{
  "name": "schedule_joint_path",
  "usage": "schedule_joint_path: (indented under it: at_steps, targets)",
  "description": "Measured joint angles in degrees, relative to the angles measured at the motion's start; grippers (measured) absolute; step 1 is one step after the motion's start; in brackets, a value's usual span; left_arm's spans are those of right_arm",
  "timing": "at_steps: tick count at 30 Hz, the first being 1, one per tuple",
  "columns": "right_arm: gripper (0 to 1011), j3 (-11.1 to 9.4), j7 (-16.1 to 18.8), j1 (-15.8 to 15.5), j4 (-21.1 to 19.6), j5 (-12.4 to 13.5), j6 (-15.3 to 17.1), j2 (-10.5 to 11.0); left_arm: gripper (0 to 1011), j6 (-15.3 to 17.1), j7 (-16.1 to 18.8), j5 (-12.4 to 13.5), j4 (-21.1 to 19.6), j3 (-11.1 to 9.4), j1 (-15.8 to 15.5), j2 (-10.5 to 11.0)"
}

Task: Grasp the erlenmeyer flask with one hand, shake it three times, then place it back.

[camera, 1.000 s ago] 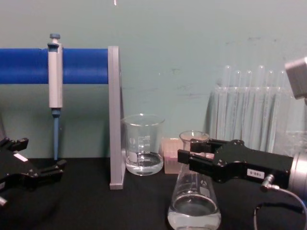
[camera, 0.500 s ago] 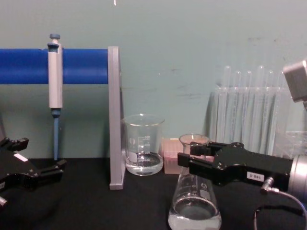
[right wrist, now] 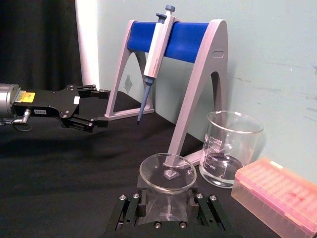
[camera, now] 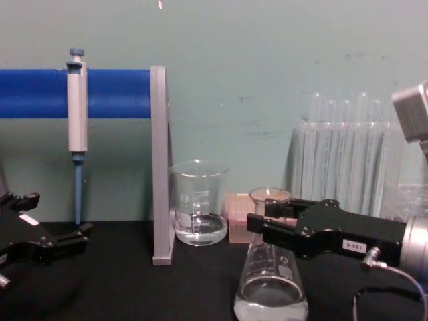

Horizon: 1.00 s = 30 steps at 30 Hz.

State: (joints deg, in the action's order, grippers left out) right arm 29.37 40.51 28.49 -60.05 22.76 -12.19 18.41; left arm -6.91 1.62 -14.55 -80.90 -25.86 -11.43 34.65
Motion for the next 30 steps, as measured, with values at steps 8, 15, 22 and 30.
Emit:
schedule_joint_path:
  at_steps: [8,15,22,30]
  targets:
    - [451,0.0,0.1,0.0,0.0,0.0,0.0,0.0,1001,0.0,0.0,0.0,0.0,0.0,0.0,0.0]
    - [451,0.0,0.1,0.0,0.0,0.0,0.0,0.0,1001,0.0,0.0,0.0,0.0,0.0,0.0,0.0]
    - [451,0.0,0.1,0.0,0.0,-0.1,0.1,0.0,1001,0.0,0.0,0.0,0.0,0.0,0.0,0.0]
    - [628,0.1,0.2,-0.1,0.2,-0.4,0.3,0.1,1001,0.0,0.0,0.0,0.0,0.0,0.0,0.0]
